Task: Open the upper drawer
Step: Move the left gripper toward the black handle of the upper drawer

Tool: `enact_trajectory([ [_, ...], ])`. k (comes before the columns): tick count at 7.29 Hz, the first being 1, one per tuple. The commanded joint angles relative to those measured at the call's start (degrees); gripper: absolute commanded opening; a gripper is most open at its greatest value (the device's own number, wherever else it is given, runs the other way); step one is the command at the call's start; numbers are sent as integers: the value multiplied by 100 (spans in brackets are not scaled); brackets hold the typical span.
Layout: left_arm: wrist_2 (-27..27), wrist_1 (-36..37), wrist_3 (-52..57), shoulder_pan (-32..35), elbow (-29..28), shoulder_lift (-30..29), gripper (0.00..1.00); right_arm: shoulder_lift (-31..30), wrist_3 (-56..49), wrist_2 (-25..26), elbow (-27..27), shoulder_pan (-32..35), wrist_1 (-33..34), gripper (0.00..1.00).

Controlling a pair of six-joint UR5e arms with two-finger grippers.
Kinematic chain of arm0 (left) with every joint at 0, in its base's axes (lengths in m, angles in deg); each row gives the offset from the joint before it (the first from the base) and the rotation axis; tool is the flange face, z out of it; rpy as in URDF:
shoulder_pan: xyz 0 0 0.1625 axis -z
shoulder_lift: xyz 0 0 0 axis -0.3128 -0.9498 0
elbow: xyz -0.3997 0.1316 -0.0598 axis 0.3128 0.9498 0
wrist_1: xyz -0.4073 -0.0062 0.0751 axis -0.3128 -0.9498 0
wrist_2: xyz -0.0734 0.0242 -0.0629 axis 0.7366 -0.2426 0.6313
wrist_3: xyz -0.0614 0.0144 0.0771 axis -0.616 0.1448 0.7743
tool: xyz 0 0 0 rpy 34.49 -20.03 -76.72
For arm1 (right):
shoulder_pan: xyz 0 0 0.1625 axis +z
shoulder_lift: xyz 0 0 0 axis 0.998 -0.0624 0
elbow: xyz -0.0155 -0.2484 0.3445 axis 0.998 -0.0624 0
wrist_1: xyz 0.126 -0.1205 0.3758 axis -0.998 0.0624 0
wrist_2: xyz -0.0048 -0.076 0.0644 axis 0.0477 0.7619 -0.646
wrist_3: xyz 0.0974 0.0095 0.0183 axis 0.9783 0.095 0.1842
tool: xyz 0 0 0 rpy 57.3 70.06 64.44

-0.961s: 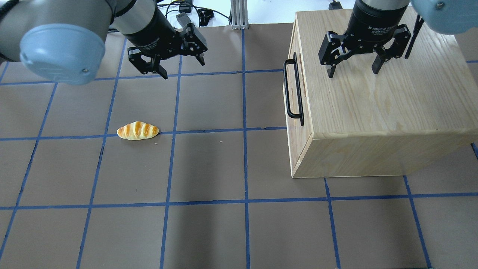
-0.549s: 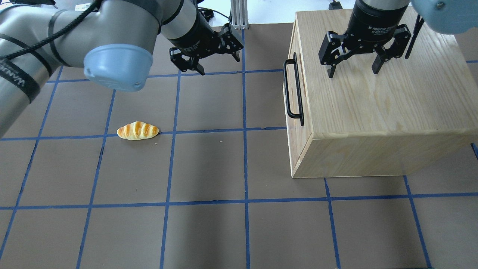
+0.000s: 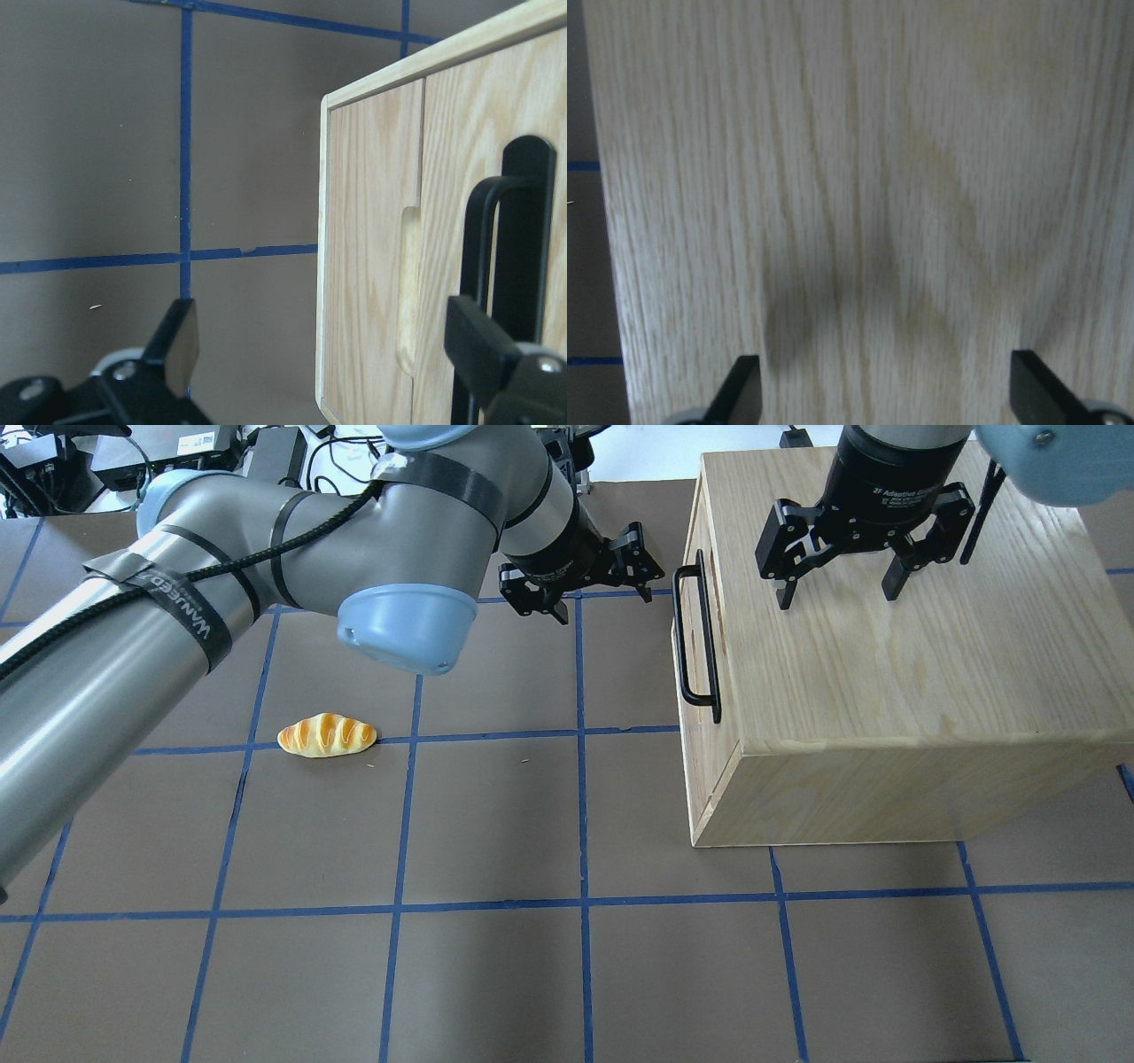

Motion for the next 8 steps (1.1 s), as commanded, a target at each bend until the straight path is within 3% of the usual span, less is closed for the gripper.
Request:
enact_trajectory([
  [1, 42, 78, -25, 132, 3, -79, 100, 0, 6, 0, -2, 1, 0, 100],
  [8, 227, 78, -24, 246, 20, -298, 100, 0, 6, 0, -2, 1, 0, 100],
])
